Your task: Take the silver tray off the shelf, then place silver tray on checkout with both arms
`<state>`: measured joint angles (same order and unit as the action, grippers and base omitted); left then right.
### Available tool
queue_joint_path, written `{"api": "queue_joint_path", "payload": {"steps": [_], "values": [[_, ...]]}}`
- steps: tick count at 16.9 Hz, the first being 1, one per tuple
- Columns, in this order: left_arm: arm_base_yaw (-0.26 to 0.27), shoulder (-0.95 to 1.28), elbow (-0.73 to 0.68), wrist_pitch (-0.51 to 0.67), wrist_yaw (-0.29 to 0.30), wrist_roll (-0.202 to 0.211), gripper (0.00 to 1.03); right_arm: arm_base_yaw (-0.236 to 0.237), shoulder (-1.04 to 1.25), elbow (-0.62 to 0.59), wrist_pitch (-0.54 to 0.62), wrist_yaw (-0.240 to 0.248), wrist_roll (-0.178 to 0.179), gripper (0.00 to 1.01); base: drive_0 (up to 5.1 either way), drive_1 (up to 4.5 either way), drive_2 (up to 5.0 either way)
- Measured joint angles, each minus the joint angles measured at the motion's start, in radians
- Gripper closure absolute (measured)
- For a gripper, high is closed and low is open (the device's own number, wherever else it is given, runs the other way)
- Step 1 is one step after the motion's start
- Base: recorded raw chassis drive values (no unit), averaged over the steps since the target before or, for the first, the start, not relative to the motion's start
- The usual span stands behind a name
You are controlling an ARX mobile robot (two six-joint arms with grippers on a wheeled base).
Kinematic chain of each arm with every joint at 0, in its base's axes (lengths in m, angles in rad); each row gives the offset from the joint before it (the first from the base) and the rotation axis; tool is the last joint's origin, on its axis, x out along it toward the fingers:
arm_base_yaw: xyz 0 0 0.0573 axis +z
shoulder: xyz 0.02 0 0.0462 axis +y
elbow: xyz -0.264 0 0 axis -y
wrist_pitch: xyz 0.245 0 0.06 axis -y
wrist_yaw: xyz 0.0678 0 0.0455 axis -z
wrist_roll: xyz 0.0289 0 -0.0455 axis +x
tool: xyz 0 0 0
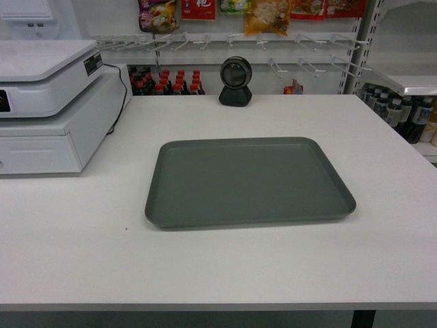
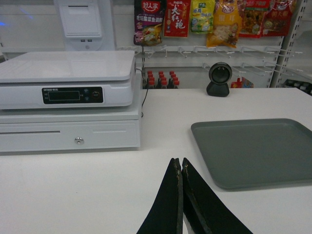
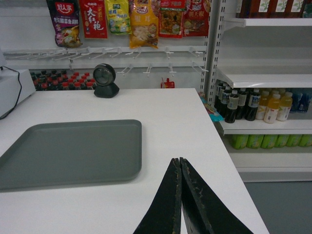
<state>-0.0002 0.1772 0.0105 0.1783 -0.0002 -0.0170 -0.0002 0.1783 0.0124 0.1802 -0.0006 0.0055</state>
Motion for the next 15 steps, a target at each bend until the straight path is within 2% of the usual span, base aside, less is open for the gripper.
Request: {"api": "queue_joint_path", "payload": {"steps": [1,2,6,7,14,15], "values": [[0.0,-0.018,0.0,-0.028,0.0,0.0,1.02,0.0,-0.026,0.0,-0.037,0.0,0.001,0.99,0.0,0.0,0.0],[0.0,-0.125,0.0,-0.183,0.001,0.0,1.02,0.0,-0.137,0.0,-0.19,-0.001,-0.001,0.99,0.0,0.0,0.0],[0.0,-0.167,0.0,-0.181,0.0,0.0,1.02,0.0,-0.174,0.0,-0.183,0.0,-0.002,0.99,0.0,0.0,0.0],[0.0,-0.167,0.0,-0.183,0.0,0.0,0.99,0.0,-0.174,0.0,-0.185,0.0,-0.003,0.92,0.0,0.0,0.0],[0.0,-0.167,0.0,-0.182,0.0,0.0,0.17,0.0,-0.174,0.0,-0.185,0.0,-0.003,0.1,0.0,0.0,0.0],[0.0,-0.167,0.0,-0.182,0.0,0.0,0.06,0.0,-0.174,0.0,-0.185,0.0,-0.002,0.01,0.0,0.0,0.0]]}}
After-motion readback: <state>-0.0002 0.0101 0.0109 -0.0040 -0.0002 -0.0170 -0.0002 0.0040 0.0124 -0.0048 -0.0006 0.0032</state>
